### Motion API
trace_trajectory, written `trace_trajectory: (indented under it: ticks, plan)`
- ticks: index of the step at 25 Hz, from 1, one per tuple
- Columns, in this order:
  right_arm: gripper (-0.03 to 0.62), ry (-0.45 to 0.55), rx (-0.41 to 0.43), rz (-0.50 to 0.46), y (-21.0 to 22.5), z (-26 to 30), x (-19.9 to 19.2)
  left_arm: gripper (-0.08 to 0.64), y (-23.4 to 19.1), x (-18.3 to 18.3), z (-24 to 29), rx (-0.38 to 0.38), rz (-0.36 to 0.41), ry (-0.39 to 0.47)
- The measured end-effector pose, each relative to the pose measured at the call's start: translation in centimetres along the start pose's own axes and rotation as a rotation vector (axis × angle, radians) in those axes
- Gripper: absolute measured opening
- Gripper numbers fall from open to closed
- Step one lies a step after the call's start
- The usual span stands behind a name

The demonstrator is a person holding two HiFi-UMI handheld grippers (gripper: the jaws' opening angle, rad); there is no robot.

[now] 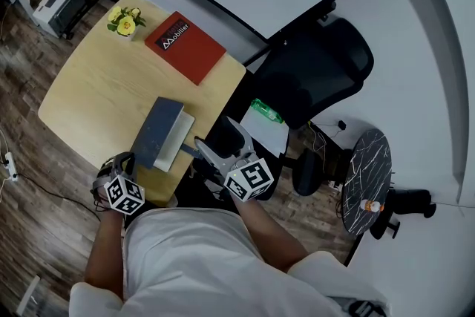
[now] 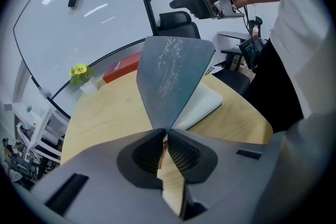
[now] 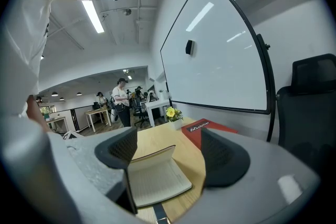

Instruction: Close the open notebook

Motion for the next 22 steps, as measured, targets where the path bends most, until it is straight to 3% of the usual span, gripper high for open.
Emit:
trace_trajectory:
  ticks: [22]
  plan:
    - [0.384, -0.007, -0.005, 0.016, 0.55, -0.41, -0.38, 0.054, 0.94, 0.16, 1.04, -0.043, 0.093, -0.074]
Point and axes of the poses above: the fingertips, and each gripper's own axes: z forward along the fingers, y to its right, x out of its top, the point moved 5 cm from there along -z, backward along the fingers, and after that the axes turned 11 degrees about -x, right-handed, at the moved point
